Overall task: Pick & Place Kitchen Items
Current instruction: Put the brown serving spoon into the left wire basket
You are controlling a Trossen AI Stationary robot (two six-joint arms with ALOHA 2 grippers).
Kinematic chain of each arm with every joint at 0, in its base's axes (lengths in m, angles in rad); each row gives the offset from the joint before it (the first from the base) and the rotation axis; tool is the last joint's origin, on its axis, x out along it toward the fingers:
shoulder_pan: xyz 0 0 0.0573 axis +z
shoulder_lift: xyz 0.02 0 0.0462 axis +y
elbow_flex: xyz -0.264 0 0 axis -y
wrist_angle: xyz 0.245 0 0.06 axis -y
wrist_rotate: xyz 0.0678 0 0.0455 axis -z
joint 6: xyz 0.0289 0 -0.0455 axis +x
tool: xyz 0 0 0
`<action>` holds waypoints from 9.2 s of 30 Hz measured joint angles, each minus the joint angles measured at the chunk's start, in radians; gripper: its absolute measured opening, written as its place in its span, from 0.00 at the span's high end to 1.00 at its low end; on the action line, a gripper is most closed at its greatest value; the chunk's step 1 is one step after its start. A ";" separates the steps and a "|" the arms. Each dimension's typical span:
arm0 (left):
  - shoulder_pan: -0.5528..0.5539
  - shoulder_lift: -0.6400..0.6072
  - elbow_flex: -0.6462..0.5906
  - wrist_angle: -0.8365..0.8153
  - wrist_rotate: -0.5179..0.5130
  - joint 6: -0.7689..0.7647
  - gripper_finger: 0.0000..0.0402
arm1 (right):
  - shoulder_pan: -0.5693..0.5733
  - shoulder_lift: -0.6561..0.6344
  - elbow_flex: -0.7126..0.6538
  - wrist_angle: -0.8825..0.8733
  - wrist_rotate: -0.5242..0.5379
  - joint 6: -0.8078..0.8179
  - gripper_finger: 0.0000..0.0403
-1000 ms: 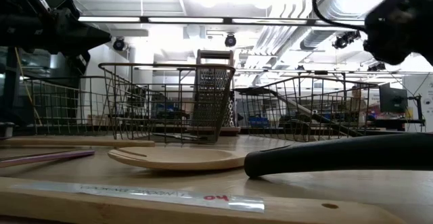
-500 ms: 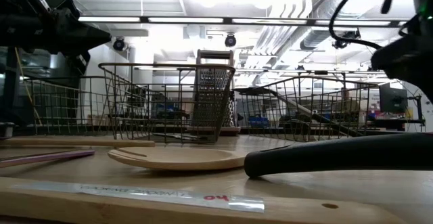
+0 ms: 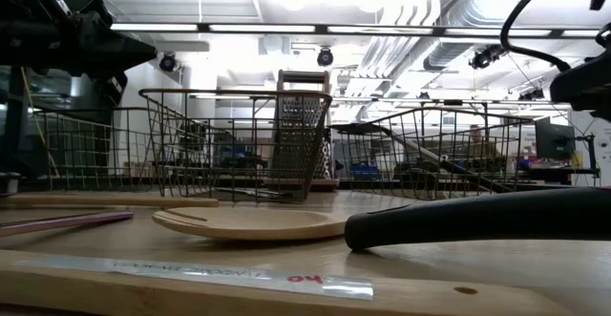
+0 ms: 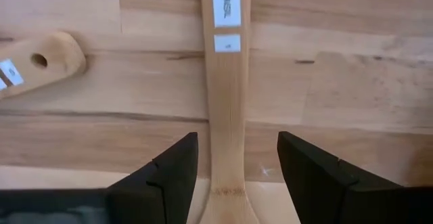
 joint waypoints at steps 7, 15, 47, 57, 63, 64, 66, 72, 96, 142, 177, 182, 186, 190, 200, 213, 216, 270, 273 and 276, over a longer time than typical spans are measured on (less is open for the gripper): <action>0.000 0.000 0.000 0.000 0.000 0.000 0.96 | -0.001 0.017 0.000 -0.001 -0.001 -0.018 0.51; 0.000 0.000 0.000 0.000 0.000 0.000 0.96 | -0.001 0.062 0.000 0.035 -0.004 -0.030 0.51; 0.000 0.000 0.000 0.000 0.000 0.000 0.96 | -0.024 0.079 0.000 0.038 -0.005 -0.060 0.51; 0.000 0.000 0.000 0.000 0.000 0.000 0.96 | -0.024 0.119 0.003 0.072 -0.029 -0.148 0.51; 0.000 0.000 0.000 0.000 0.000 0.000 0.96 | -0.024 0.127 0.002 0.079 -0.030 -0.150 0.53; 0.000 0.000 0.000 0.000 0.000 0.000 0.96 | -0.024 0.127 0.002 0.081 -0.030 -0.150 0.54; 0.000 0.000 0.000 0.000 0.000 0.000 0.96 | -0.024 0.127 0.002 0.085 -0.030 -0.150 0.56; 0.000 0.000 0.000 0.000 0.000 0.000 0.96 | -0.024 0.127 0.002 0.094 -0.029 -0.126 0.69; 0.000 0.000 0.000 0.000 0.000 0.000 0.96 | -0.019 0.075 -0.005 0.073 0.016 -0.188 0.80; 0.000 0.000 0.000 0.000 0.000 0.000 0.96 | -0.025 -0.410 -0.001 0.372 0.550 -0.831 0.81; 0.000 0.060 0.104 0.106 -0.039 -0.054 0.80 | -0.341 -0.410 0.000 0.888 0.541 -1.254 0.81; 0.000 0.205 0.210 0.184 -0.053 -0.047 0.58 | -0.392 -0.401 0.000 0.949 0.507 -1.317 0.81; 0.000 0.375 0.334 0.256 -0.055 -0.009 0.47 | -0.446 -0.385 0.000 1.024 0.427 -1.378 0.81; 0.000 0.582 0.481 0.268 -0.054 -0.007 0.43 | -0.489 -0.356 0.000 1.118 0.340 -1.440 0.81; 0.000 1.074 0.866 0.263 -0.002 0.054 0.43 | -0.528 -0.276 0.000 1.209 0.192 -1.522 0.81; 0.000 1.376 1.130 0.264 0.096 0.071 0.43 | -0.525 -0.275 0.000 1.214 0.123 -1.601 0.81; 0.000 1.409 1.162 0.265 0.098 0.069 0.43 | -0.525 -0.275 0.000 1.215 0.106 -1.609 0.81; 0.000 1.501 1.188 0.331 0.094 -0.033 0.78 | -0.563 -0.235 0.000 1.253 0.042 -1.676 0.81; 0.000 1.501 1.188 0.329 0.102 -0.033 0.78 | -0.564 -0.235 0.000 1.247 0.025 -1.677 0.80; -0.001 1.501 1.188 0.326 0.105 -0.034 0.78 | -0.564 -0.235 0.000 1.236 0.015 -1.676 0.75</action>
